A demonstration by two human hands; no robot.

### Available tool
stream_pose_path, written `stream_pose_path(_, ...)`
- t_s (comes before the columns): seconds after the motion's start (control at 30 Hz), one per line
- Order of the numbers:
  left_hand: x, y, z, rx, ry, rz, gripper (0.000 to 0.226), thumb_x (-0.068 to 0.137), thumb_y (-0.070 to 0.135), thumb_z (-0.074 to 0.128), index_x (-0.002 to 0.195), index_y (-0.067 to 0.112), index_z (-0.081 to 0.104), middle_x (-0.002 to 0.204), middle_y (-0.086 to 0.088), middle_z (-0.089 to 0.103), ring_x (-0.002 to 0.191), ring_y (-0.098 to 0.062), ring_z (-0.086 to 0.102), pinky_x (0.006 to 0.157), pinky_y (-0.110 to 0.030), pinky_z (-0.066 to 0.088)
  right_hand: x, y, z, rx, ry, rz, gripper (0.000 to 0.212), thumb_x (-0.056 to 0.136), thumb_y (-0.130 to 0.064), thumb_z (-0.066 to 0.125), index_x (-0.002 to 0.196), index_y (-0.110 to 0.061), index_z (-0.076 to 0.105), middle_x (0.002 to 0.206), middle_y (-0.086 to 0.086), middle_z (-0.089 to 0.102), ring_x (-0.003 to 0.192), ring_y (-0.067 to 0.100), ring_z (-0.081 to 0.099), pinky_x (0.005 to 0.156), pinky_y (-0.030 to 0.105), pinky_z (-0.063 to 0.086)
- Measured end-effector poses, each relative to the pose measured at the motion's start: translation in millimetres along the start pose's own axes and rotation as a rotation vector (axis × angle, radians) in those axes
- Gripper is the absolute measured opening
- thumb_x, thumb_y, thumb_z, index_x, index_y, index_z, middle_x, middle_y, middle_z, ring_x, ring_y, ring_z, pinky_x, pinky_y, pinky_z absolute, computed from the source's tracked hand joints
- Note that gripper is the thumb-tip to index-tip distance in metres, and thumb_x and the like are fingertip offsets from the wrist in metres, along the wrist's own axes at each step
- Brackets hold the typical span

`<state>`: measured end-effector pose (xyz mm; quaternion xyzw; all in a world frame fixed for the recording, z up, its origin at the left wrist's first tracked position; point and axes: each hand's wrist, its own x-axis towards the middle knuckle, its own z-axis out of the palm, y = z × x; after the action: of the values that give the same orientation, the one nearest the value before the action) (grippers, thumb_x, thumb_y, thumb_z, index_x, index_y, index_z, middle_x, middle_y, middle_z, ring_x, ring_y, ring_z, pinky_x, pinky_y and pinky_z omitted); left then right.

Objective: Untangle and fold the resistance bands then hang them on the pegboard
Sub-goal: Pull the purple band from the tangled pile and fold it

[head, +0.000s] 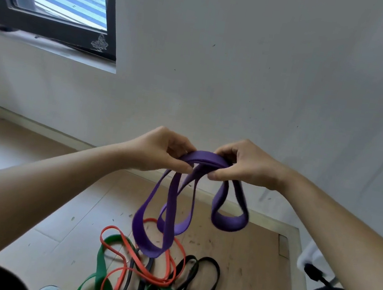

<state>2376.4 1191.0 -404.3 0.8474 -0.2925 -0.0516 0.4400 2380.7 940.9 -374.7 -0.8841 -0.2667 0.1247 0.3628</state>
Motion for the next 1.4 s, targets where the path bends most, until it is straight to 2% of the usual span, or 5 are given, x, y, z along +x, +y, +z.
stream_pose_path(0.17, 0, 1, 13, -0.023, 0.141, 0.035, 0.034, 0.081, 0.025, 0.085, 0.113, 0.019, 0.073, 0.094, 0.002, 0.077, 0.089, -0.015, 0.072, 0.086, -0.040, 0.060, 0, 8, 5, 0.164, 0.080, -0.019, 0.029, 0.079, -0.024, 0.085, 0.104, -0.014, 0.074, 0.096, 0.016, 0.074, 0.095, 0.039, 0.070, 0.088, 0.055, 0.055)
stream_pose_path(0.33, 3, 4, 9, 0.031, 0.089, 0.027, 0.037, 0.083, 0.034, 0.082, 0.117, 0.024, 0.070, 0.094, 0.002, 0.075, 0.086, -0.019, 0.073, 0.081, -0.044, 0.062, 0, 4, 6, 0.079, 0.060, -0.019, 0.022, 0.082, -0.013, 0.083, 0.102, -0.011, 0.073, 0.091, 0.011, 0.074, 0.084, 0.025, 0.070, 0.080, 0.037, 0.054)
stream_pose_path(0.6, 5, 8, -3, 0.173, 0.024, 0.002, 0.041, 0.084, 0.041, 0.079, 0.122, 0.028, 0.070, 0.093, 0.007, 0.074, 0.074, -0.019, 0.071, 0.075, -0.044, 0.061, -1, 1, 1, -0.015, 0.056, -0.036, 0.021, 0.083, -0.020, 0.082, 0.102, -0.018, 0.076, 0.089, 0.007, 0.074, 0.085, 0.029, 0.070, 0.082, 0.049, 0.056)
stream_pose_path(0.8, 4, 8, -3, 0.146, 0.018, -0.003, 0.038, 0.084, 0.037, 0.081, 0.120, 0.028, 0.072, 0.095, 0.008, 0.075, 0.079, -0.020, 0.071, 0.077, -0.041, 0.061, -1, 0, 4, 0.021, 0.018, -0.008, 0.018, 0.085, -0.019, 0.081, 0.102, -0.014, 0.076, 0.090, 0.013, 0.072, 0.081, 0.028, 0.068, 0.076, 0.037, 0.052)
stream_pose_path(1.4, 7, 5, 24, -0.445, 0.109, -0.111, 0.052, 0.076, 0.032, 0.079, 0.120, 0.008, 0.065, 0.114, -0.016, 0.074, 0.108, -0.028, 0.072, 0.103, -0.044, 0.054, -8, -7, -2, 0.535, 0.260, -0.077, 0.032, 0.086, -0.027, 0.071, 0.112, -0.008, 0.071, 0.086, 0.005, 0.070, 0.083, 0.020, 0.068, 0.081, 0.031, 0.056)
